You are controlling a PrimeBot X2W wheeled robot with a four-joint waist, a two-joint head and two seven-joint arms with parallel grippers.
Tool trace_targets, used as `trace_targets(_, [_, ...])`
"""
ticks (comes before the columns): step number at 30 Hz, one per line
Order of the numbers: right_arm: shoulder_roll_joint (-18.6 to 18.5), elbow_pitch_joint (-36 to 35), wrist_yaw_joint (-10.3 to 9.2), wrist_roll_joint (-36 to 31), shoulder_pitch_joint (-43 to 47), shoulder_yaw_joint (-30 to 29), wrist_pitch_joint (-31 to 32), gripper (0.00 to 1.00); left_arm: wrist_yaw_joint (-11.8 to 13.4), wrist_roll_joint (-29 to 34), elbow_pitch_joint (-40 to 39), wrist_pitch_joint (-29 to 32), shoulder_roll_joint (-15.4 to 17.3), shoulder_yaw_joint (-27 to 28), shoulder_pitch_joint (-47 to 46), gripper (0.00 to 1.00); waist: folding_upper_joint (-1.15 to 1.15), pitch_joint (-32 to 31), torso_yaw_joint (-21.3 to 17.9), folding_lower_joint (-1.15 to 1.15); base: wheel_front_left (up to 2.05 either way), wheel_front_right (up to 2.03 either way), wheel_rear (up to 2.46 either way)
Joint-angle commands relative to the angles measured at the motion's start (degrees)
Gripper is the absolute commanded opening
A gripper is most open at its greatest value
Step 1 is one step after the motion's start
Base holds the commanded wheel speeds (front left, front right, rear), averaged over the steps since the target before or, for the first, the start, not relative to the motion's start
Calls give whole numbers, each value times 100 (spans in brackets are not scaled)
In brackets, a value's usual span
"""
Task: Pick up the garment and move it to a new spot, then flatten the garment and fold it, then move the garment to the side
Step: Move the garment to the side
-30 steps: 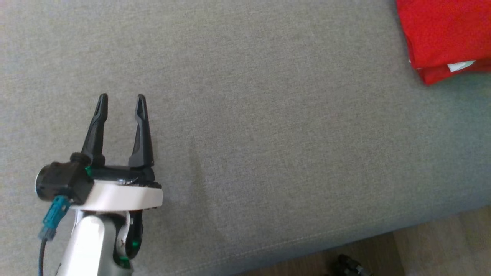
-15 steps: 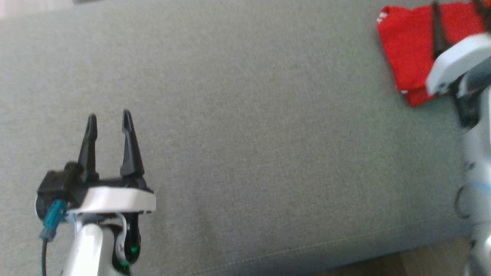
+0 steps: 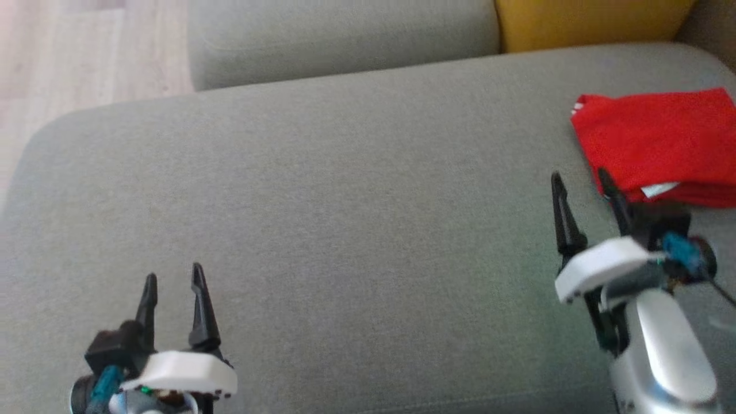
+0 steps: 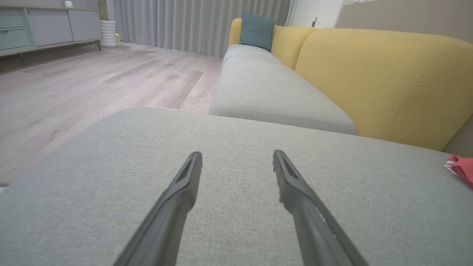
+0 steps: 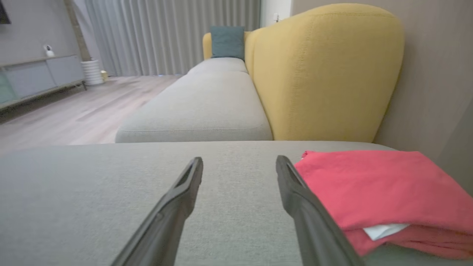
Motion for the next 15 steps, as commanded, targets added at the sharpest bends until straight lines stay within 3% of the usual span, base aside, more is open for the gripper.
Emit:
trace_targets(1, [68,-338,-5,109,-14,186,-92,100,5,65,-140,-33,4,134,-127,100,0,-128,168,1,0,0,0])
trace_targets(7, [70,-761,-5,495,696,329,-243,100,-34,103,-144,-33,0,95,38,100,0,-201,325,1,0,0,0])
trace_targets(15, [71,-821,-5,628,936,501,-368,100,-78,116,-141,-33,-11,-22,99,100,0,-242,402,1,0,0,0])
